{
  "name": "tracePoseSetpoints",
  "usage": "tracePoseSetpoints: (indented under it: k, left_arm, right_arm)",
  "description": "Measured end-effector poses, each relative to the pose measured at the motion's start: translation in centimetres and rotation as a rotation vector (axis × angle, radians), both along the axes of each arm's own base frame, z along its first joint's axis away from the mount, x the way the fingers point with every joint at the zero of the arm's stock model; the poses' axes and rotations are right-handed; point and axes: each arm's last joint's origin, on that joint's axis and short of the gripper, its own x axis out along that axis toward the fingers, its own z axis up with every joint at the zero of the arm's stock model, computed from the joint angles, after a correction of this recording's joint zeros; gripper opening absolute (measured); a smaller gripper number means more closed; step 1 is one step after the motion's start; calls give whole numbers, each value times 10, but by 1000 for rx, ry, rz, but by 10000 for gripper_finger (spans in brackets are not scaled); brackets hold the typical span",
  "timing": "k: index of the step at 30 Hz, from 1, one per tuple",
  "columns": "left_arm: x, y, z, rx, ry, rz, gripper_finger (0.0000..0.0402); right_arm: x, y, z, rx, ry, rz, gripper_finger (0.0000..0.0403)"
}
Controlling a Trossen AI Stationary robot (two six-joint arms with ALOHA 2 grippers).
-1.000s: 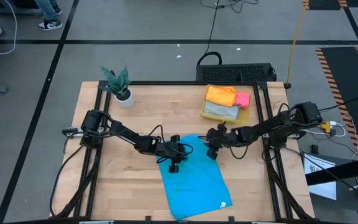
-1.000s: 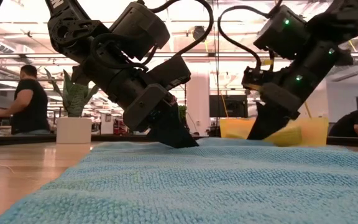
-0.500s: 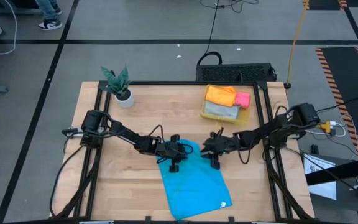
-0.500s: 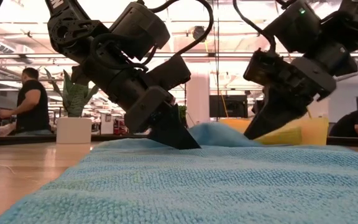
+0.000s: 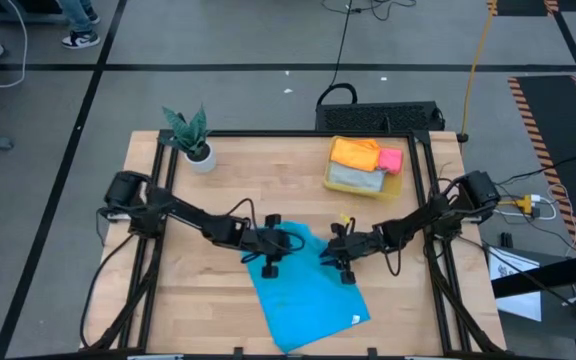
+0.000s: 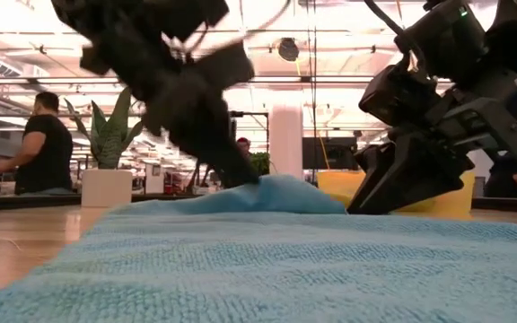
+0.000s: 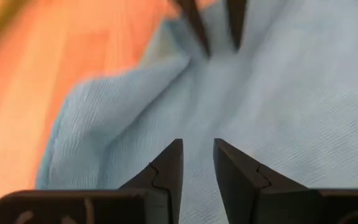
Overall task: Fold microfiber towels
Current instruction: Fold the blue kitchen towel
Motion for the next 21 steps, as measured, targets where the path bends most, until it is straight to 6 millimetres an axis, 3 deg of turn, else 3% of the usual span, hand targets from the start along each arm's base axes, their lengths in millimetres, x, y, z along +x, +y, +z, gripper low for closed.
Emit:
tracePoseSetpoints:
  k: [8,15,21]
  left_arm:
    - [6,0,29,9,-200,45,92]
    - [18,63,22,-75,-242,349,92]
    - [9,114,8,-193,-125,530,92]
  right_arm:
    - [0,0,-3,-6,11,-4,97]
    - [2,0,-12,-10,28,-11,97]
    - [2,0,-12,-22,12,2,97]
